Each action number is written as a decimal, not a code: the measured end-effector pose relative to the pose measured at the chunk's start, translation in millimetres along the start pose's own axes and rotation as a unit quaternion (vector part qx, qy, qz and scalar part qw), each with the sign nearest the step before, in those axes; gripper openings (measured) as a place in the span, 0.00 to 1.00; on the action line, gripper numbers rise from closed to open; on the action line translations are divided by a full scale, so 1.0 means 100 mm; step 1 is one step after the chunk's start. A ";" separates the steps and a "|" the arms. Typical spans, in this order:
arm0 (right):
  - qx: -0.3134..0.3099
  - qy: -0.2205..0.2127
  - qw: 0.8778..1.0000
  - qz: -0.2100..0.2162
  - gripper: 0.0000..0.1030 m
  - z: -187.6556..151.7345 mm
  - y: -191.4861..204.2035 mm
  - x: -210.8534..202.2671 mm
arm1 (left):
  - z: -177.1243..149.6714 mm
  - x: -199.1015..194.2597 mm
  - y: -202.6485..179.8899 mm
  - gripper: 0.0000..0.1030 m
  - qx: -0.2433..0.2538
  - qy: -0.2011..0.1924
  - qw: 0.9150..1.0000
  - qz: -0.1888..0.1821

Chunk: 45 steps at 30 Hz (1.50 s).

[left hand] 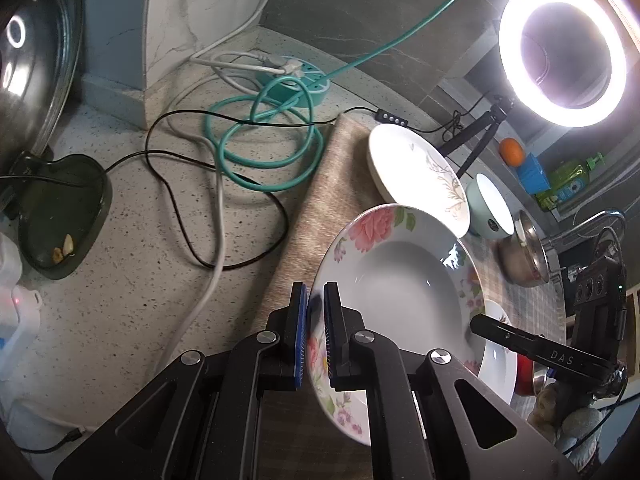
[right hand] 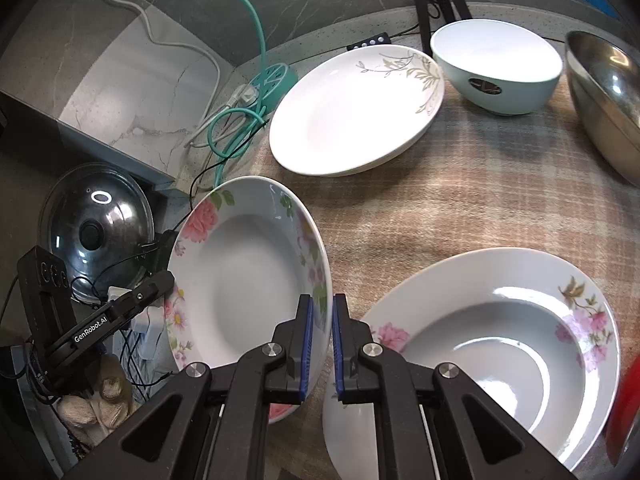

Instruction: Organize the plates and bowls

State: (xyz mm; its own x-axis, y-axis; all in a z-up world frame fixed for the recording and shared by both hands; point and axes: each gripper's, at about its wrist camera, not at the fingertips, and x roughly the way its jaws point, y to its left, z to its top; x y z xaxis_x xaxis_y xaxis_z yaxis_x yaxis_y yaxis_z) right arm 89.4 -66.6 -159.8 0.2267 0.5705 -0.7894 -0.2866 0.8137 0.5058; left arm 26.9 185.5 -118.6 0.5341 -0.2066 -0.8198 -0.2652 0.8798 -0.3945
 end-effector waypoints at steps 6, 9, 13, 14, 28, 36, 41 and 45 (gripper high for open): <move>0.014 -0.010 1.000 -0.002 0.08 -0.05 -0.12 -0.14 | -0.01 0.02 -0.17 0.06 0.014 0.004 1.000 -0.010; 0.024 -0.016 1.000 -0.004 0.08 -0.09 -0.19 -0.24 | -0.03 0.05 -0.26 0.06 0.021 0.008 1.000 -0.017; 0.038 -0.023 0.999 -0.009 0.08 -0.15 -0.30 -0.36 | -0.07 0.09 -0.40 0.06 0.034 0.014 0.999 -0.025; 0.042 -0.023 0.999 -0.010 0.08 -0.17 -0.34 -0.38 | -0.08 0.11 -0.43 0.06 0.037 0.016 0.999 -0.026; 0.087 -0.041 0.995 -0.031 0.08 -0.49 -0.73 -0.74 | -0.24 0.30 -0.86 0.06 0.079 0.047 0.995 -0.050; 0.109 -0.049 0.992 -0.041 0.08 -0.67 -0.89 -0.88 | -0.34 0.39 -1.06 0.06 0.101 0.060 0.991 -0.059; 0.125 -0.051 0.990 -0.048 0.08 -0.78 -1.01 -0.93 | -0.42 0.46 -1.18 0.06 0.115 0.072 0.989 -0.063; 0.139 -0.052 0.988 -0.052 0.08 -0.84 -1.11 -0.96 | -0.47 0.51 -1.26 0.06 0.124 0.080 0.987 -0.064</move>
State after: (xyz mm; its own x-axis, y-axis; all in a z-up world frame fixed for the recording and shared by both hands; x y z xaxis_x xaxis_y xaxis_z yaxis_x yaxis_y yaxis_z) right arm 21.0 -220.7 -169.8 0.3401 0.4797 -0.8089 0.0069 0.8588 0.5122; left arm 49.1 44.1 -130.2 0.4121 -0.3705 -0.8324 0.0121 0.9157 -0.4016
